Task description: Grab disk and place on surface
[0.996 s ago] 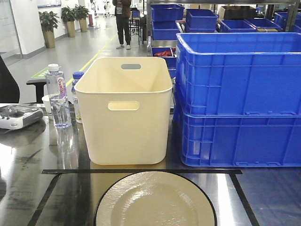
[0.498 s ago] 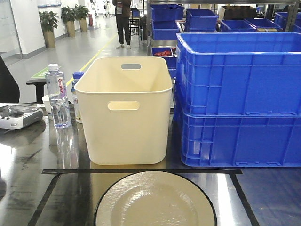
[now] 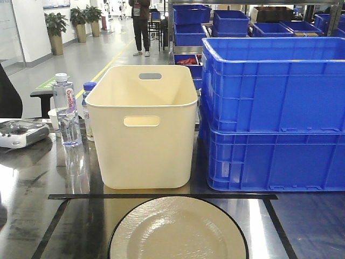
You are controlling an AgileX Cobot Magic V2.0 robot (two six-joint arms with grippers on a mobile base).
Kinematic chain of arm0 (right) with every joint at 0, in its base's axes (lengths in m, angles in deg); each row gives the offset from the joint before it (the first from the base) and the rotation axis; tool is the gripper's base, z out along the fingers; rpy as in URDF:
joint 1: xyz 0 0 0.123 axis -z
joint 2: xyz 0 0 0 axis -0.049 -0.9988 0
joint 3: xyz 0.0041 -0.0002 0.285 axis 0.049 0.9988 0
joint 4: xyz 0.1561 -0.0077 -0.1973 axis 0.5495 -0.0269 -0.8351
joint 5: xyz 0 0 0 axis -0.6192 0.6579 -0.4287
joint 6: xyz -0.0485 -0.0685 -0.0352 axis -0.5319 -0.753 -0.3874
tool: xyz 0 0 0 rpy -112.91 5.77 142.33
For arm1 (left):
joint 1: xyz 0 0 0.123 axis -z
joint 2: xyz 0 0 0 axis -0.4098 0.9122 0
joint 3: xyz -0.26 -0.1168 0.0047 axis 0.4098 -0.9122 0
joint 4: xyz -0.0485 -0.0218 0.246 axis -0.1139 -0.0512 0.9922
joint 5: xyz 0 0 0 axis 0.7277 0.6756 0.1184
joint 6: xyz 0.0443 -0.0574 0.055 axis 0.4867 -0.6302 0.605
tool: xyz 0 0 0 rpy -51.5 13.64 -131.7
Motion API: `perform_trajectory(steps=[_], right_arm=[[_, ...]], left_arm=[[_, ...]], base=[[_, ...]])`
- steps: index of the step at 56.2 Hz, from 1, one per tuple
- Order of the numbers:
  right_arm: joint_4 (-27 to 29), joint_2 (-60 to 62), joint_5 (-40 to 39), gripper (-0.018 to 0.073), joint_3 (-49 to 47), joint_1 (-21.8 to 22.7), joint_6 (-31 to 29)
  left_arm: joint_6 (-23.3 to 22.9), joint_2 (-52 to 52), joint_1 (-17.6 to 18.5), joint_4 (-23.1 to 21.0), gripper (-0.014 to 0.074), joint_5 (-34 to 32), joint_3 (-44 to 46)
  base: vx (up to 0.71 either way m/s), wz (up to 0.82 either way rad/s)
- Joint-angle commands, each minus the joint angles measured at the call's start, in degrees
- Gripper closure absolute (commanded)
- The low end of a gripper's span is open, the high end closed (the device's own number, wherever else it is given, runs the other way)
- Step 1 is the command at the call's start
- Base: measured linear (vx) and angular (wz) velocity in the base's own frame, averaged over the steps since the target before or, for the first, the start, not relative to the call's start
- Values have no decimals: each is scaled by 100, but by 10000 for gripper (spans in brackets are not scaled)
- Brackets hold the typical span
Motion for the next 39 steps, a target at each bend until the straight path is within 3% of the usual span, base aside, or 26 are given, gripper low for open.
perform_trajectory(steps=[1, 39], right_arm=[[153, -50, 141, 568, -167, 16, 2], [152, -46, 141, 568, -155, 16, 2]], left_arm=[[-27, -31, -31, -841, 604, 40, 245], [-27, -31, -31, -841, 604, 40, 245]], base=[[0, 0], [0, 0]])
